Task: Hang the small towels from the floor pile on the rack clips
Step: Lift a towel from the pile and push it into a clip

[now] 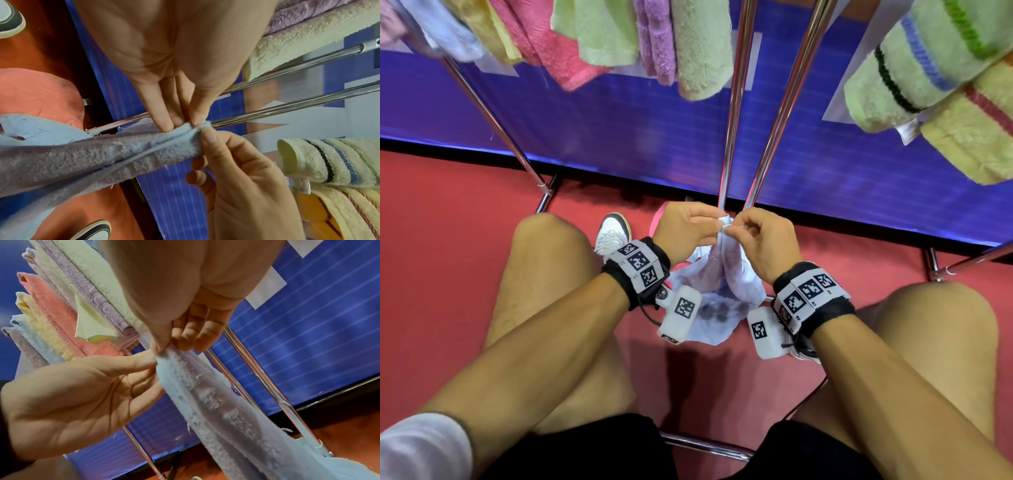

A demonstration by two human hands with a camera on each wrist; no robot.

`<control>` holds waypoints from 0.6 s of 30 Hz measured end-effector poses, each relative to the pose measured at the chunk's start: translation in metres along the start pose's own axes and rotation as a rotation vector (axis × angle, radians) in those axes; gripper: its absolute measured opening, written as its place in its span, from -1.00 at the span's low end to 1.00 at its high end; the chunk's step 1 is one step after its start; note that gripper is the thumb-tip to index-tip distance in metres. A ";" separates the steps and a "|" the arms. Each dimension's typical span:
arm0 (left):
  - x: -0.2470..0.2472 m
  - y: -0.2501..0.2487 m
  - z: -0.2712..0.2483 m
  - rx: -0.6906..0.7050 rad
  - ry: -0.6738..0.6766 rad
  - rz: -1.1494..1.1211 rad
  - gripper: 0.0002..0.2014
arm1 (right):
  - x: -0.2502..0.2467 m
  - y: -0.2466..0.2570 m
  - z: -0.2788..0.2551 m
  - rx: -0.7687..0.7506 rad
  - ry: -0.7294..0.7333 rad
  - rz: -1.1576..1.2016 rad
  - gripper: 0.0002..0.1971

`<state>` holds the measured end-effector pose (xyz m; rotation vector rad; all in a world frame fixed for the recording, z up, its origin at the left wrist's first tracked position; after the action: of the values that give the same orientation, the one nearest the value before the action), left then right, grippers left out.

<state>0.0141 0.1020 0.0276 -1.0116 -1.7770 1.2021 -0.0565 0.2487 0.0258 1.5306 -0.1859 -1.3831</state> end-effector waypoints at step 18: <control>0.003 -0.004 -0.007 0.090 0.047 0.100 -0.82 | 0.001 -0.006 0.001 0.045 -0.053 0.032 -0.85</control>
<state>0.0183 0.1065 0.0340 -1.0773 -1.6381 1.2975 -0.0600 0.2502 0.0216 1.5224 -0.2749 -1.4030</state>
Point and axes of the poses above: each hand's wrist, its own z-axis towards the middle knuckle, its own x-axis out of the palm, y = z × x, the point moved 2 cm from there along z, towards the middle knuckle, and after that the axes turned 5 degrees about -z, right-handed, at the moved point
